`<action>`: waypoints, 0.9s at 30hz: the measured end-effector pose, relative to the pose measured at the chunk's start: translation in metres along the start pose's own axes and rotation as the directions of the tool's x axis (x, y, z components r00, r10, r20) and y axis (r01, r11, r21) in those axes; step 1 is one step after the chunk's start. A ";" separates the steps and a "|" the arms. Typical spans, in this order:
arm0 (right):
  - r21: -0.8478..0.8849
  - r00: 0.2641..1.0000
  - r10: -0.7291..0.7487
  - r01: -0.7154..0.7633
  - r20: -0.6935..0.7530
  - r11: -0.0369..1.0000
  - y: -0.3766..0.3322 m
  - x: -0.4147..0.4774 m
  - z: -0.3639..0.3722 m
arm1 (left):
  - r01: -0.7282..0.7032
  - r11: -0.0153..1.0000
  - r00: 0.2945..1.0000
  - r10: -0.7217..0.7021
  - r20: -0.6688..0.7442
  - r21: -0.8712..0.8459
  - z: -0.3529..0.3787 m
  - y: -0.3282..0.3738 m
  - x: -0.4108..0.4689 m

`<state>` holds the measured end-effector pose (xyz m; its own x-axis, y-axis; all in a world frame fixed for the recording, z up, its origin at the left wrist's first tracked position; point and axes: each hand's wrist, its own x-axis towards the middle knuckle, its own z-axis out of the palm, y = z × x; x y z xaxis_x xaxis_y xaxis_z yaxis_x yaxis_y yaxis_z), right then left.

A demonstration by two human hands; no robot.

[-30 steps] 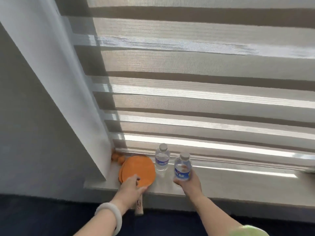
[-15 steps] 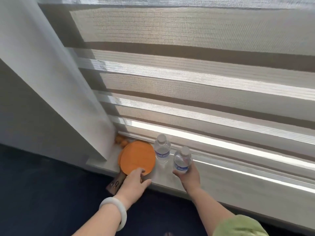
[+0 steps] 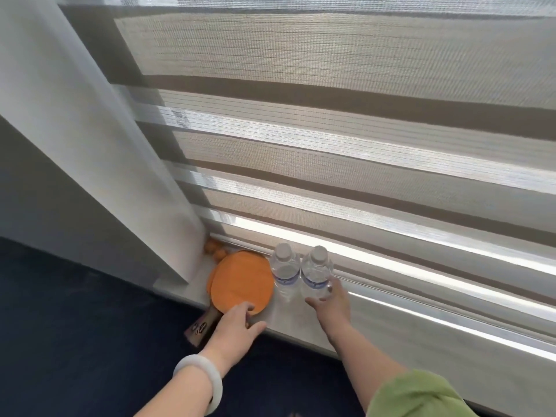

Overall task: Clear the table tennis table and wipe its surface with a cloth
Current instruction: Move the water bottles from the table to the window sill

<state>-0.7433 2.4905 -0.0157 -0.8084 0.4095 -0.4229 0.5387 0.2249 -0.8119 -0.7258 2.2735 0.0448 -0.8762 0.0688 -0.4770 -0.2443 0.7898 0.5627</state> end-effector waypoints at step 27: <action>-0.276 0.879 -0.130 0.280 0.460 0.919 -0.023 -0.083 0.044 | 0.099 0.989 0.975 -0.118 -0.187 -0.106 -0.041 -0.054 -0.065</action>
<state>-0.6989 2.4123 0.0207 -0.8892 -0.0759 -0.4511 0.3342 0.5656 -0.7539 -0.6725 2.2015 0.0735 -0.9033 -0.1398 -0.4055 -0.3728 0.7236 0.5809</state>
